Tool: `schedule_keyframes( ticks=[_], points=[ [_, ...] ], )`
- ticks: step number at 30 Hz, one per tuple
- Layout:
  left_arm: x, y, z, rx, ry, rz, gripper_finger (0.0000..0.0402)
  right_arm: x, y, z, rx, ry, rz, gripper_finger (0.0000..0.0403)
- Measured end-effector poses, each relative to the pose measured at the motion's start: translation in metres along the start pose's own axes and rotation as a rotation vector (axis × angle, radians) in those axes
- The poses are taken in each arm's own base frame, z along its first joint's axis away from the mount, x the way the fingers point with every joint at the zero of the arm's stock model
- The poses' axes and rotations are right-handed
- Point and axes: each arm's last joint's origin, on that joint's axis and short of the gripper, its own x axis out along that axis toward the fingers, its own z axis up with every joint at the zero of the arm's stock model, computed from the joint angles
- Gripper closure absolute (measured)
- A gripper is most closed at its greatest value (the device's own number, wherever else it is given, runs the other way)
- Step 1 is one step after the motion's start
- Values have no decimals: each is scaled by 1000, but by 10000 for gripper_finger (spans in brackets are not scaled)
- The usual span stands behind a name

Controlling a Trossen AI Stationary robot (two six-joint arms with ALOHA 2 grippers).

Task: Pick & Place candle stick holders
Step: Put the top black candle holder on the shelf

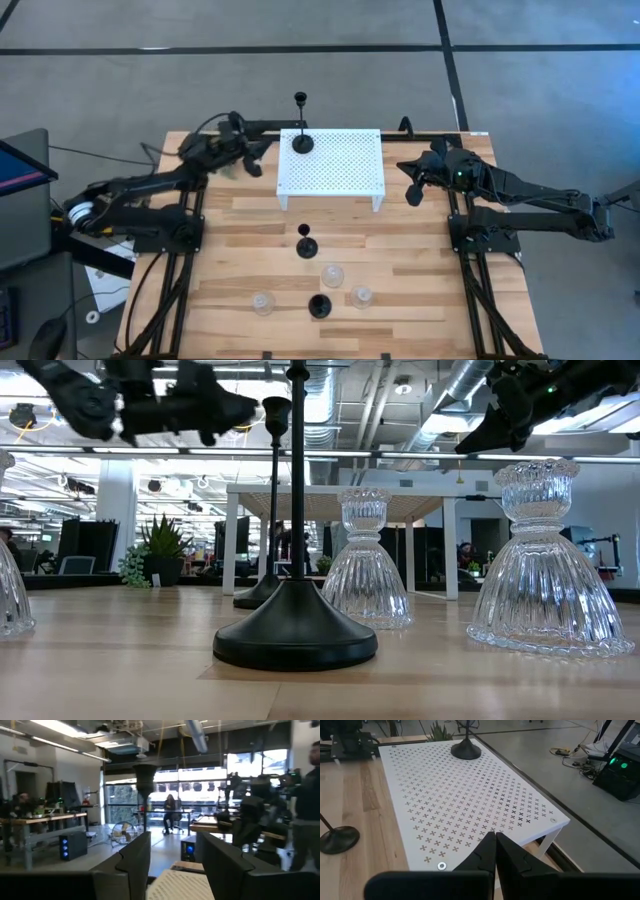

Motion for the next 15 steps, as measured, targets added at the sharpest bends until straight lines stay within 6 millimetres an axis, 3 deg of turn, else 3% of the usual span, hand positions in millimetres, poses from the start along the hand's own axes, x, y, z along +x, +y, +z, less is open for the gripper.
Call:
schedule_keyframes(
  ticks=[7,15],
  points=[
    [-37,-17,7,-103,-48,-160,284,0,1,0,2,-1,18,403],
    [-55,-26,12,-274,-68,-239,360,-1,6,1,22,-8,56,403]
  ],
)
